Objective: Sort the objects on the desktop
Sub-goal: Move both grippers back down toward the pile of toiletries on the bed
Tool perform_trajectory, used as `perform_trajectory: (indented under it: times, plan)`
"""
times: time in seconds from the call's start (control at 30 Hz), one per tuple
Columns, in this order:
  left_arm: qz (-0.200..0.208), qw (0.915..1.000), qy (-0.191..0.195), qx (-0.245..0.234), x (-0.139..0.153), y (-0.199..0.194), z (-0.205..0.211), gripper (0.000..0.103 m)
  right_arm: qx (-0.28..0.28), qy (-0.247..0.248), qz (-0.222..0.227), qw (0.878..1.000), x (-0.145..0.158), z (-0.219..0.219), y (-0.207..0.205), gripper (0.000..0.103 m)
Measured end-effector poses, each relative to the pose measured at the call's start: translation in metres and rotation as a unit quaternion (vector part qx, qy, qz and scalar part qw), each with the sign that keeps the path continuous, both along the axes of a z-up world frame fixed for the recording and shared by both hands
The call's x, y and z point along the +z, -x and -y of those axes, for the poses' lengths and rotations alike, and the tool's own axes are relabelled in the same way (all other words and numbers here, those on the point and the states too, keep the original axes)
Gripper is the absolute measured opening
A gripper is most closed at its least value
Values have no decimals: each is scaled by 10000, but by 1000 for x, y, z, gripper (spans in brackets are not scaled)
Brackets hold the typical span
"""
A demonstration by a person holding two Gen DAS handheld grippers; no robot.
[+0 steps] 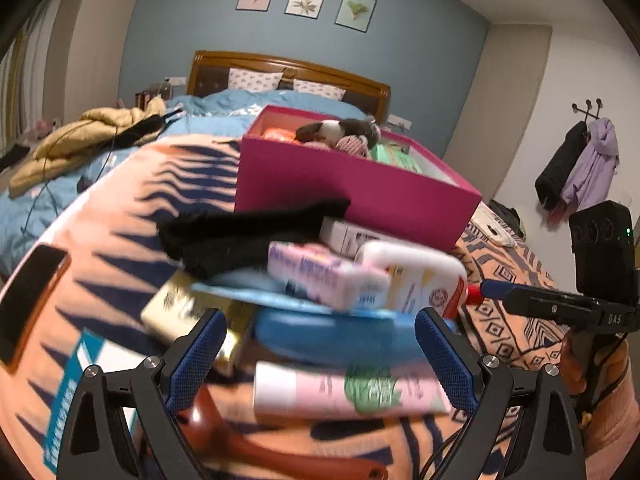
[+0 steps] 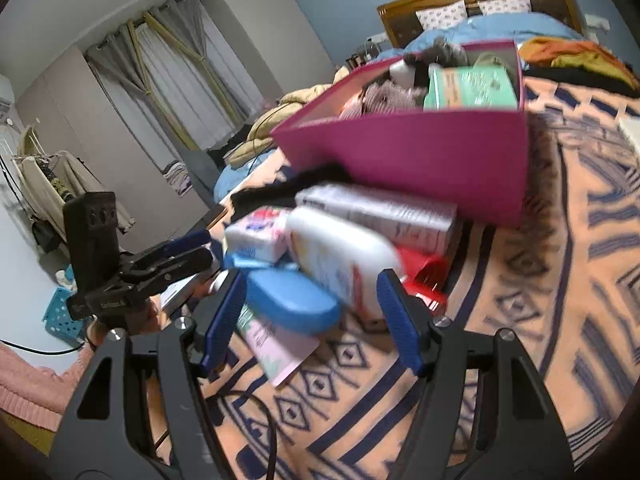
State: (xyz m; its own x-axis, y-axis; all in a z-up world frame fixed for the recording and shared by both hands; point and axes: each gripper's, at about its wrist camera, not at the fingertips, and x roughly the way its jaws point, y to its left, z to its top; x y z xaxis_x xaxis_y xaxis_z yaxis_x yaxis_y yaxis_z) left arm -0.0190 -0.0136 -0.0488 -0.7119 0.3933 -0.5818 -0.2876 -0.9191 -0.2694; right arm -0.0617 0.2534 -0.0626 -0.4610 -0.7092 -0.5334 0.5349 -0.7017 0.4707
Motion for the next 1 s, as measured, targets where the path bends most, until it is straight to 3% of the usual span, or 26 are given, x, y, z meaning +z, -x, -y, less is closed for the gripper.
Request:
perform_trajectory:
  times: [0.23, 0.53, 1.0]
  plan:
    - [223, 9997, -56, -11, -19, -11, -2, 97, 237, 123, 306, 9992, -21, 14, -9, 69]
    - [409, 9989, -164, -133, -22, 11, -8, 97, 308, 236, 667, 9970, -38, 21, -8, 69]
    - [676, 9951, -499, -531, -26, 41, -11, 99, 107, 1092, 1480, 9829, -51, 5, 21, 69]
